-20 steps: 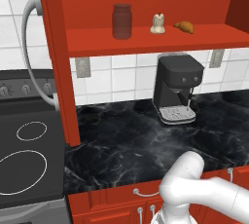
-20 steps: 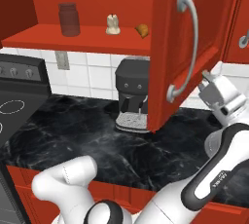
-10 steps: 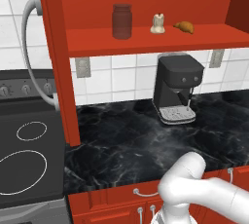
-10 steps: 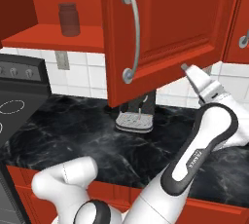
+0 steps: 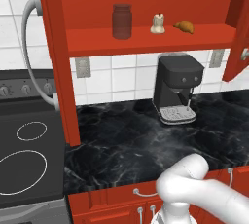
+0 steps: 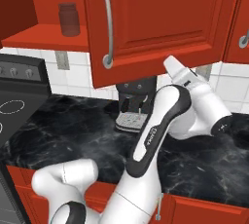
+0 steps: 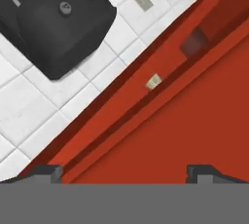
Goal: Pick the candle and jar from the dining table and place them in the open cabinet. Close the cabinet after placing the objects.
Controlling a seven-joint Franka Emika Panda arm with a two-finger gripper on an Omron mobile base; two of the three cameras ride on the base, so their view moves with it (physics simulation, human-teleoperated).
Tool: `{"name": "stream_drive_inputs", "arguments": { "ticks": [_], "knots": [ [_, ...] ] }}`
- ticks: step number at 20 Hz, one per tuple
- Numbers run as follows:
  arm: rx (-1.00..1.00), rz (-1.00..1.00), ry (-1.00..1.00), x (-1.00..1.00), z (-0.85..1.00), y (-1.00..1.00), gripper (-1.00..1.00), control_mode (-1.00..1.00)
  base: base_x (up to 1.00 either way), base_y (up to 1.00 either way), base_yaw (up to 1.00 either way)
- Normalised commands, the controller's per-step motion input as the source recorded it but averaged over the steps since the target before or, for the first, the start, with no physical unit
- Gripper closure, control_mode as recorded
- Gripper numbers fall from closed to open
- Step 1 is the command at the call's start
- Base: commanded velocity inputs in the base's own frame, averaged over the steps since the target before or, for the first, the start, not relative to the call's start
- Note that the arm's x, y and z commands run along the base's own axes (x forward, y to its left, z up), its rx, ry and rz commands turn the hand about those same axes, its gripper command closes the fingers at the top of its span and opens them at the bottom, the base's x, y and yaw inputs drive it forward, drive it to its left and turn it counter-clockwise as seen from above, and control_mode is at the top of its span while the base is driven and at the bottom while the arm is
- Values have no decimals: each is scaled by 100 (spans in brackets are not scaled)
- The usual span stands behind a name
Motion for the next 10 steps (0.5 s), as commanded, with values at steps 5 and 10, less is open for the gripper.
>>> {"name": "stream_drive_inputs", "arguments": {
  "ticks": [5, 10],
  "knots": [
    [-18, -38, 13, 38, 31, 41, -100, -100, 0, 0, 0],
    [-18, -36, 14, 52, 39, 35, -100, -100, 0, 0, 0]
  ]
}}
